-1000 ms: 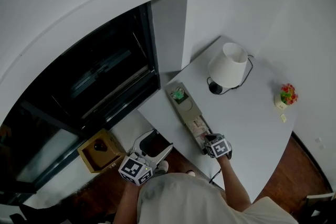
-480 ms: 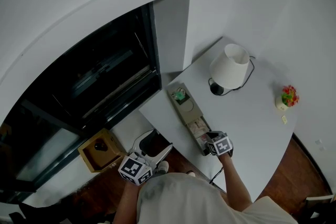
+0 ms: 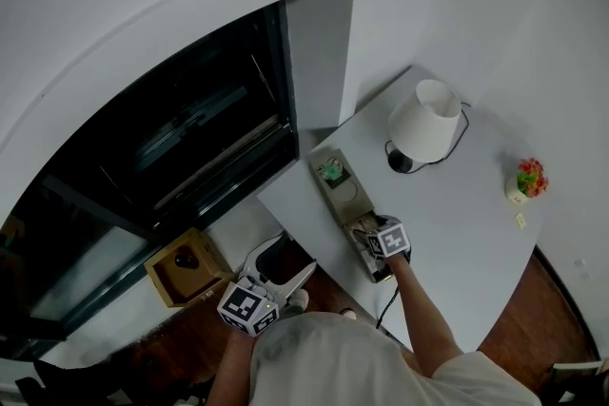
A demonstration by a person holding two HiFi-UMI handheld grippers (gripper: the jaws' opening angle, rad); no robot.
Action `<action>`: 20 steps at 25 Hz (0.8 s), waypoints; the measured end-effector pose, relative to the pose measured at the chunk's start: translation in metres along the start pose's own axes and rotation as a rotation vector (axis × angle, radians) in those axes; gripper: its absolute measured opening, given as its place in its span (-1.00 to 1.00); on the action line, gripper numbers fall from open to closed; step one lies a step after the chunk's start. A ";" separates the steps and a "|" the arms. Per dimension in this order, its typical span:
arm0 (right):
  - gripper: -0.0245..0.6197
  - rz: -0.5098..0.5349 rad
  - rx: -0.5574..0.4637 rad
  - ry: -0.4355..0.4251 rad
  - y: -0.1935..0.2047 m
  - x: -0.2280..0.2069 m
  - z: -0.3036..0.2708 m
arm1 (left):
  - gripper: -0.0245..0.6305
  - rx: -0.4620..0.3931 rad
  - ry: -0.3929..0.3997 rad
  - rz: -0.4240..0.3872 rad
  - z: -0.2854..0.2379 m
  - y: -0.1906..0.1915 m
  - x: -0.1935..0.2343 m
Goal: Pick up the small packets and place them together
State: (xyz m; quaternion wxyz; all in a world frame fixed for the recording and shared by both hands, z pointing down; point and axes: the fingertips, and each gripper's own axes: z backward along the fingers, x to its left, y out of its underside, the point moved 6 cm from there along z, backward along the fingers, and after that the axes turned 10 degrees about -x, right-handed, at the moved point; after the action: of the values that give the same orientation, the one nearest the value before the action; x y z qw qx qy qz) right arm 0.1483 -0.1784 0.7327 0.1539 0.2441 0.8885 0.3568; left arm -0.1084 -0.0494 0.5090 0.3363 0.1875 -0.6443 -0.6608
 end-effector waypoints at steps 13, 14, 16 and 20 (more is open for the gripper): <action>-0.11 0.090 0.131 0.032 0.006 0.008 -0.038 | 0.04 -0.001 -0.067 0.013 0.015 0.002 0.012; -0.15 0.091 0.139 0.037 0.003 0.011 -0.038 | 0.03 -0.002 -0.070 0.013 0.015 0.001 0.013; -0.19 0.100 0.146 0.051 -0.001 0.012 -0.040 | 0.04 -0.003 -0.073 0.010 0.015 0.000 0.014; -0.29 0.044 0.198 0.064 0.008 0.003 -0.037 | 0.04 -0.004 -0.071 0.011 0.014 0.001 0.014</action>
State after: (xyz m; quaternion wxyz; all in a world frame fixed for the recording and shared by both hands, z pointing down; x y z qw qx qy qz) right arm 0.1318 -0.1927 0.7639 0.0926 0.2662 0.9182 0.2782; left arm -0.1270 -0.0488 0.5139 0.3172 0.1600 -0.6556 -0.6663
